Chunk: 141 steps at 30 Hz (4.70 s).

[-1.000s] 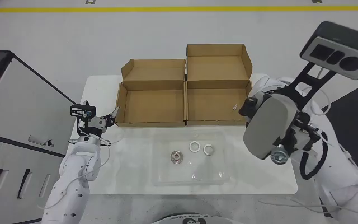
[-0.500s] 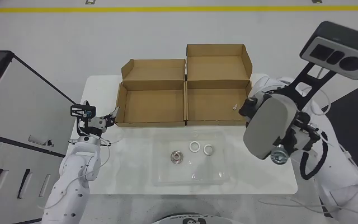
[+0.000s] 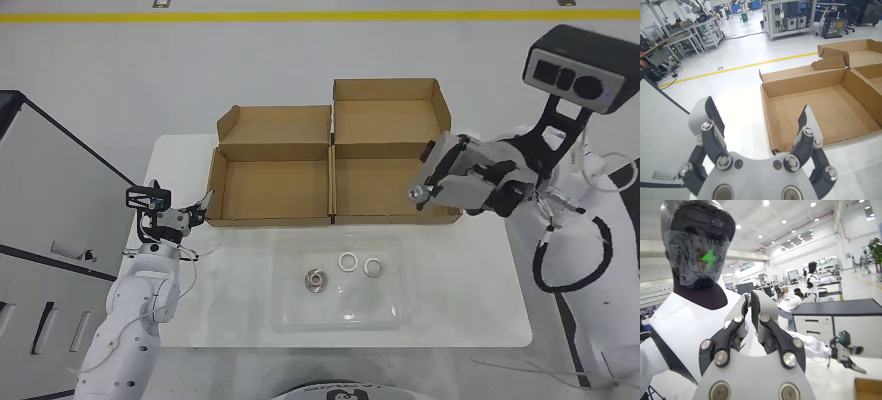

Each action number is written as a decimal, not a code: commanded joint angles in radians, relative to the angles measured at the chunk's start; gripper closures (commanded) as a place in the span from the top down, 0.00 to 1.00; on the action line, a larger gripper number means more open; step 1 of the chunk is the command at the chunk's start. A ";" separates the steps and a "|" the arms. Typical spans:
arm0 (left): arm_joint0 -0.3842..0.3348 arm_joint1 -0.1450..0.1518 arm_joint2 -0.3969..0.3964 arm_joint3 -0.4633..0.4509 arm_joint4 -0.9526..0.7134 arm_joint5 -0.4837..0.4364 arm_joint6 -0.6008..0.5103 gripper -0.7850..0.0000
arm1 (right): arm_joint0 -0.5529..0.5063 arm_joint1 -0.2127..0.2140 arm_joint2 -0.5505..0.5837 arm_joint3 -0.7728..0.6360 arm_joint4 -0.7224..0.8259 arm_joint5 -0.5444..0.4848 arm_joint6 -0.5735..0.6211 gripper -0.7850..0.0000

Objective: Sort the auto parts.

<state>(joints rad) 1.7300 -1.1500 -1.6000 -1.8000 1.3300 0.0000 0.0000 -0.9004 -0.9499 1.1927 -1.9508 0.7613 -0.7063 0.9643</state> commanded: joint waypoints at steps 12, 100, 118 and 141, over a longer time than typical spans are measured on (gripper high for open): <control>0.000 0.000 0.000 0.000 0.000 0.000 0.000 1.00 | -0.098 0.086 0.413 0.040 -0.269 0.358 0.418 0.00; 0.000 0.000 0.000 0.000 0.000 0.000 0.000 1.00 | 0.645 -0.128 -0.880 0.902 -1.081 0.344 0.307 0.00; 0.000 0.000 0.000 0.000 0.000 0.000 0.000 1.00 | 0.617 -0.128 -0.874 0.908 -1.120 0.360 0.276 0.00; 0.000 0.000 0.000 0.000 0.000 0.000 0.000 1.00 | 0.574 -0.208 -0.885 1.071 -1.210 0.387 0.220 0.00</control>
<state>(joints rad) 1.7300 -1.1500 -1.6000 -1.8000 1.3300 0.0000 0.0000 -0.3242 -1.1532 0.3079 -0.8912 -0.4475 -0.3176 1.1882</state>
